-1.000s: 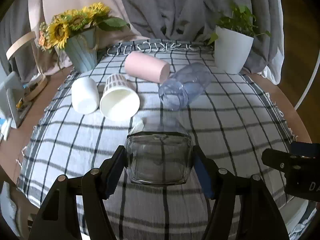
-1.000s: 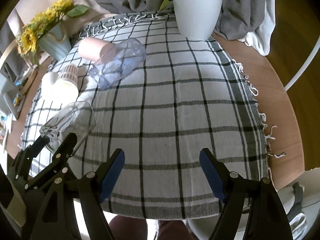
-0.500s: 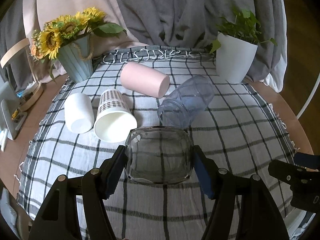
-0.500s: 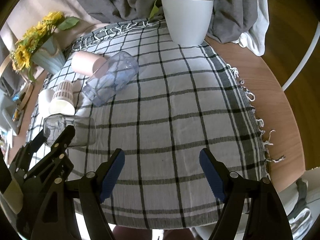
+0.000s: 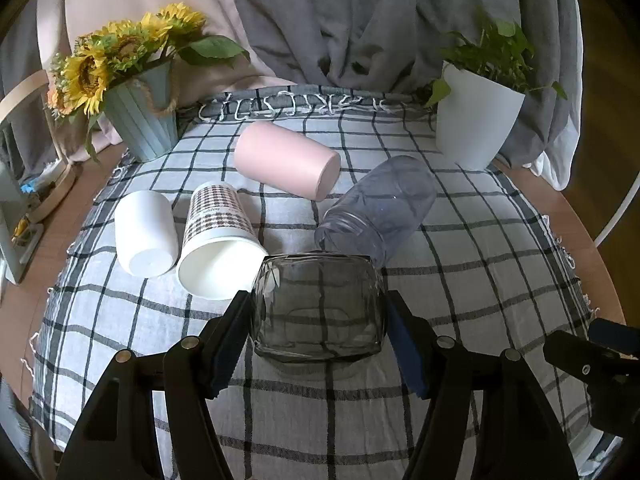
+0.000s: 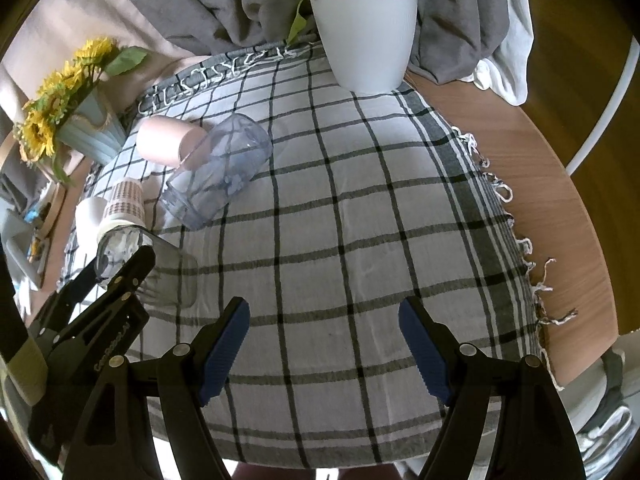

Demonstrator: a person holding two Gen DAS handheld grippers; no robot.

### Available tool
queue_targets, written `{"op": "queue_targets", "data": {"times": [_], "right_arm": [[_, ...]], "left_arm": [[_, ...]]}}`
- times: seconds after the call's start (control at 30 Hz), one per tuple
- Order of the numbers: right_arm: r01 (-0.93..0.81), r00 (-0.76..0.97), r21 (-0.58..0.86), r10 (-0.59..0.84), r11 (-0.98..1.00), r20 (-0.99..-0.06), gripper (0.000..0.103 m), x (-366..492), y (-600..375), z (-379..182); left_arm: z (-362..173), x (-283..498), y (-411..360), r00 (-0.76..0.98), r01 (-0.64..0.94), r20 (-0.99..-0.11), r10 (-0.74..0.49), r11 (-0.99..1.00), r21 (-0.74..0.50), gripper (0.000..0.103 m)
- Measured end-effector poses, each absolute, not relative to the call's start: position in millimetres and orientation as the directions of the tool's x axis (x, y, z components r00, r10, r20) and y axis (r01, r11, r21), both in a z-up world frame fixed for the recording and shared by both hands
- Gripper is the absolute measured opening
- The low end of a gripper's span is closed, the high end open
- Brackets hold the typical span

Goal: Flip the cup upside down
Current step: 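Grasp the grey tumbler with the left tool and tip it over, then release the grey tumbler upside down on the cloth with the left tool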

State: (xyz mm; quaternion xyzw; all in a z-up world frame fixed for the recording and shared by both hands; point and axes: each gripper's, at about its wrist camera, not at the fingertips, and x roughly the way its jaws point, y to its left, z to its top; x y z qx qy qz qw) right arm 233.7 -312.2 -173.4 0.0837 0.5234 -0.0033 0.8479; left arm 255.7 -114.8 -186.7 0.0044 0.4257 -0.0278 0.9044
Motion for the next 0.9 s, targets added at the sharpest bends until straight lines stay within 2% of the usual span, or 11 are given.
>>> {"op": "queue_targets", "data": {"times": [0.03,0.1,0.17,0.27,0.57,0.83,0.9], "right_arm": [[0.093,0.454,0.139,0.082,0.986,-0.887,0.077,233.8,-311.5,-172.8],[0.091,0.457,0.142,0.086,0.986,-0.885,0.077,234.2,-310.4,-171.9],[0.091,0.458,0.148,0.091,0.985,-0.884,0.077,234.3,-310.3,-171.6],[0.085,0.460,0.146,0.091,0.986,-0.883,0.077,234.4,-309.7,-170.9],[0.085,0.487,0.193,0.129,0.978,-0.864,0.077,227.8,-315.7,-162.8],[0.029,0.540,0.223,0.172,0.974,-0.824,0.094,209.0,-314.0,-148.2],[0.013,0.566,0.225,0.178,0.974,-0.805,0.094,202.3,-311.5,-141.7]], "left_arm": [[-187.2,256.3,-115.0,0.629,0.057,-0.776,-0.048,0.998,-0.015,0.069],[-187.6,257.0,-115.2,0.616,0.069,-0.785,-0.065,0.997,-0.029,0.094],[-185.6,254.7,-113.2,0.624,0.053,-0.779,-0.063,0.998,-0.038,0.103],[-183.4,254.5,-111.9,0.623,0.045,-0.779,-0.073,0.997,-0.057,0.103],[-169.8,240.7,-111.2,0.605,-0.002,-0.796,-0.001,1.000,-0.003,0.103],[-146.9,198.5,-100.6,0.674,-0.091,-0.733,0.093,0.995,0.043,0.103],[-143.3,187.4,-97.0,0.696,-0.099,-0.711,0.103,0.994,0.047,0.103]]}}
